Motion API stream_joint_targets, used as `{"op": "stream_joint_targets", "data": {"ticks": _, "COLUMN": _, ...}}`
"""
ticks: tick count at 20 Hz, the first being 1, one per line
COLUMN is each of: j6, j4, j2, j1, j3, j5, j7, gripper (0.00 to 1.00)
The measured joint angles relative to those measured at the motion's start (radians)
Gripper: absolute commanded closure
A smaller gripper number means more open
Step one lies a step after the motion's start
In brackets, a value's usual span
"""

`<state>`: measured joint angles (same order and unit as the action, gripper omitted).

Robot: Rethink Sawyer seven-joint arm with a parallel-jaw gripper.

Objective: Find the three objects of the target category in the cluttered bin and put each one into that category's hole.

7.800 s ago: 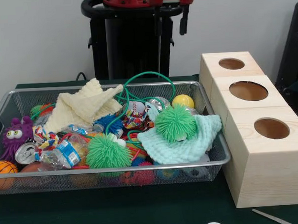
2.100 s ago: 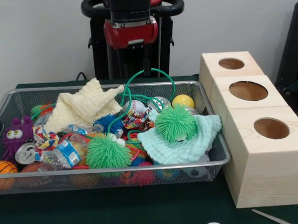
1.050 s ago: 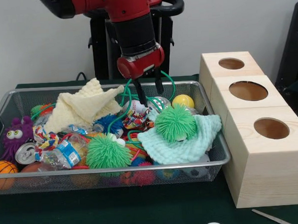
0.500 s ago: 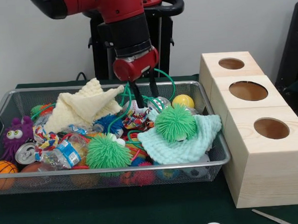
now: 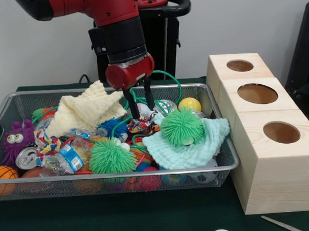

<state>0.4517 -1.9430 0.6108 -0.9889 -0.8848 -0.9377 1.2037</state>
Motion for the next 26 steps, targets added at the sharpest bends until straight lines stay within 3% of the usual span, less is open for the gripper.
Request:
{"op": "stream_joint_targets", "data": {"ticks": 12, "j6": 0.032, "j4": 0.044, "j2": -0.119, "j1": 0.0, "j3": 0.026, "j5": -0.031, "j7": -0.001, "gripper": 0.0}}
{"op": "stream_joint_targets", "data": {"ticks": 26, "j6": 0.191, "j4": 0.058, "j2": -0.136, "j1": 0.0, "j3": 0.093, "j5": -0.03, "j7": -0.001, "gripper": 0.0}}
